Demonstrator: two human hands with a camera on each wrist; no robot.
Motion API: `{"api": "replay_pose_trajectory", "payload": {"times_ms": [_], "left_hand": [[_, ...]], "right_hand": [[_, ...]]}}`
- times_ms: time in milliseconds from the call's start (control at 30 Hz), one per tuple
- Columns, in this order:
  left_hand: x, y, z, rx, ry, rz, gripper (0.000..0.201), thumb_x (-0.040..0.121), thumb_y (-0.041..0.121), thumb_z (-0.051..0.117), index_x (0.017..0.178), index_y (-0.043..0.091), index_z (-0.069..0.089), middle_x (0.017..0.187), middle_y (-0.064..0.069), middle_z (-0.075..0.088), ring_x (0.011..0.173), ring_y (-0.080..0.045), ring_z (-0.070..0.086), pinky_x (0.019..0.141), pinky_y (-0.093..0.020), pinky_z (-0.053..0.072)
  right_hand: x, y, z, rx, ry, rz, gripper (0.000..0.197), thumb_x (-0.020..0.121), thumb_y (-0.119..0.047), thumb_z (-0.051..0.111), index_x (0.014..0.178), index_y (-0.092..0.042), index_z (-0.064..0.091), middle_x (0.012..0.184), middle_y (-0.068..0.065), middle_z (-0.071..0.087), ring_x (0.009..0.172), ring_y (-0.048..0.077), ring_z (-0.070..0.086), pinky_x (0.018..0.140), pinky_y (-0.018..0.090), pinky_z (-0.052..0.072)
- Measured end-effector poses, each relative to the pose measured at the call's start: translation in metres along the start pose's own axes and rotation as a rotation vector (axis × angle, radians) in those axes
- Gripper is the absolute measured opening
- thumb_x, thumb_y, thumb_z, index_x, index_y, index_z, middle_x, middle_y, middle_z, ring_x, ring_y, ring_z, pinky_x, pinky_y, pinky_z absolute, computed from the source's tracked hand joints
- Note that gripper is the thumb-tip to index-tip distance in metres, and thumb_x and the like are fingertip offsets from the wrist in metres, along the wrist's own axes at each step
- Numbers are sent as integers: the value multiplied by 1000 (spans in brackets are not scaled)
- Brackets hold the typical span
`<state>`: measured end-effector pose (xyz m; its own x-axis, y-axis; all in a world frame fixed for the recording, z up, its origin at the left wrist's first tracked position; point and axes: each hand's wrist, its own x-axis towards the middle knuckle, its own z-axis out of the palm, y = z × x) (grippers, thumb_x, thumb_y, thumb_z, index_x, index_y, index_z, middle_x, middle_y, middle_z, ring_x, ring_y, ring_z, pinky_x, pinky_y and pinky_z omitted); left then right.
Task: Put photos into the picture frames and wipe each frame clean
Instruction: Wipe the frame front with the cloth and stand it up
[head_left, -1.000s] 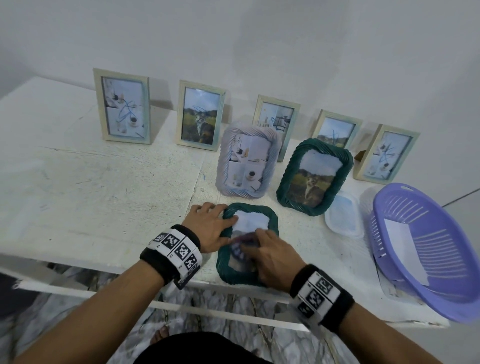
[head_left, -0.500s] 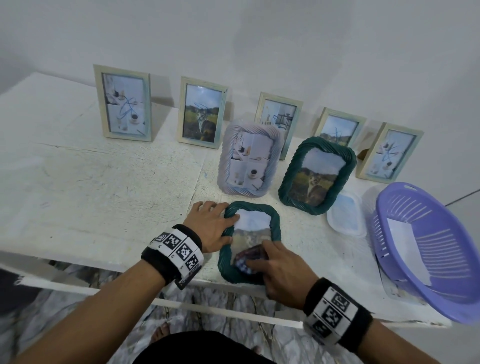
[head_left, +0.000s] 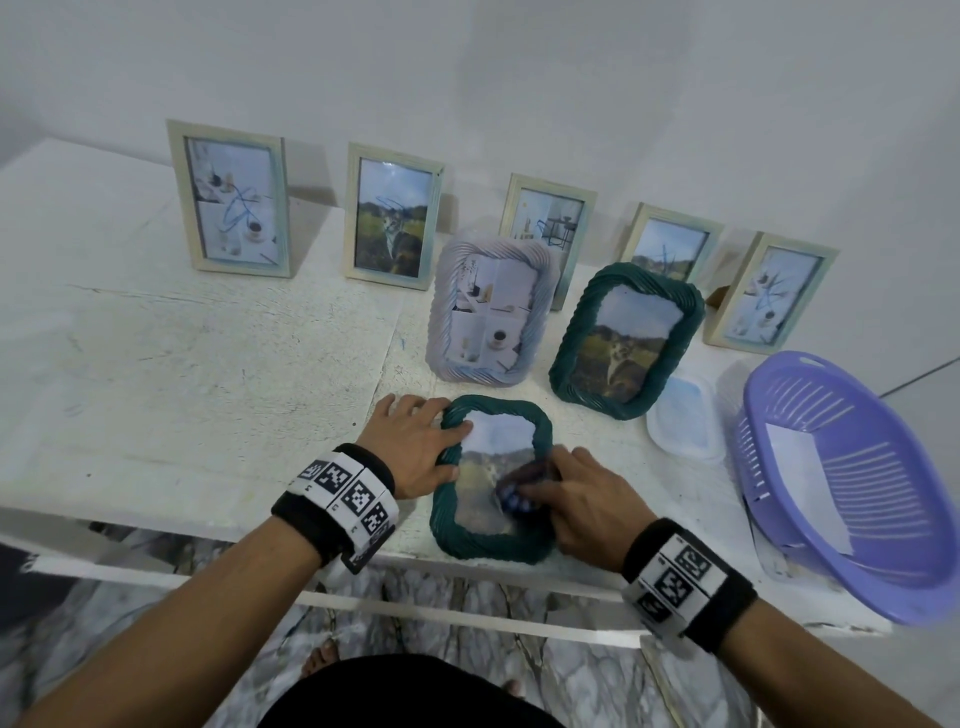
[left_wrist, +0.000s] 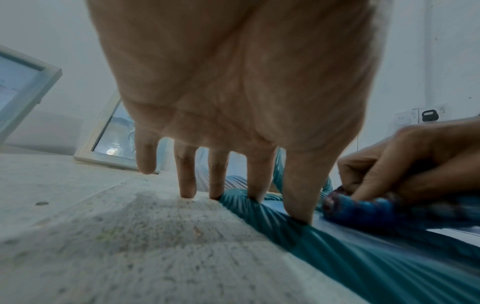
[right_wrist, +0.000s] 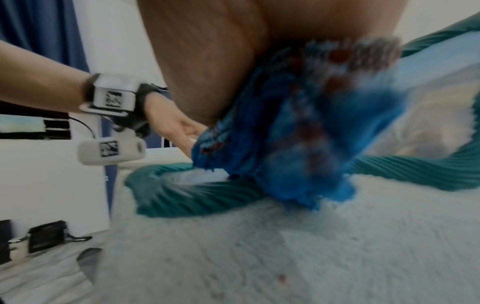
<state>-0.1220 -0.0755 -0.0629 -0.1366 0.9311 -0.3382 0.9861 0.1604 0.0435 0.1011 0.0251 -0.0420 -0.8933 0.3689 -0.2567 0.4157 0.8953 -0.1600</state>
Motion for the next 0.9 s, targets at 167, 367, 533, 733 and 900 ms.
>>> {"api": "replay_pose_trajectory", "payload": {"times_ms": [167,367,533,733,900], "left_hand": [[1,-2,3,-11,21,-3,63,92,61,39,149,41,20,159,-1,15,142,-30,18,116,-51,14],[0,-1,2,-8,25,-1,63,92,61,39,149,41,21,159,0,14,142,-29,18,116,-50,14],[0,-1,2,1,20,5,63,92,63,39,148,41,21,158,-1,15,142,-30,19,116,-49,14],[0,-1,2,6,31,10,63,92,62,38,149,41,21,158,-2,16,141,-30,20,116,-48,14],[0,-1,2,-9,27,-2,64,92,63,39,149,41,21,158,-1,16,142,-30,19,116,-49,14]], "right_hand": [[-4,-9,5,44,-25,-6,43,87,-29,38,122,-26,62,112,6,47,101,28,46,73,32,41],[1,-2,-5,21,-35,2,44,87,-27,37,124,-28,62,112,5,47,100,26,45,70,30,40],[8,-22,10,30,-31,-19,35,89,-24,47,121,-13,60,127,9,43,104,30,47,85,39,48],[40,-2,4,1,44,69,40,88,-18,51,128,-17,56,123,9,46,104,31,43,83,37,44],[58,-13,12,-33,138,64,36,74,-12,58,109,-4,64,111,21,57,92,40,54,84,43,43]]}}
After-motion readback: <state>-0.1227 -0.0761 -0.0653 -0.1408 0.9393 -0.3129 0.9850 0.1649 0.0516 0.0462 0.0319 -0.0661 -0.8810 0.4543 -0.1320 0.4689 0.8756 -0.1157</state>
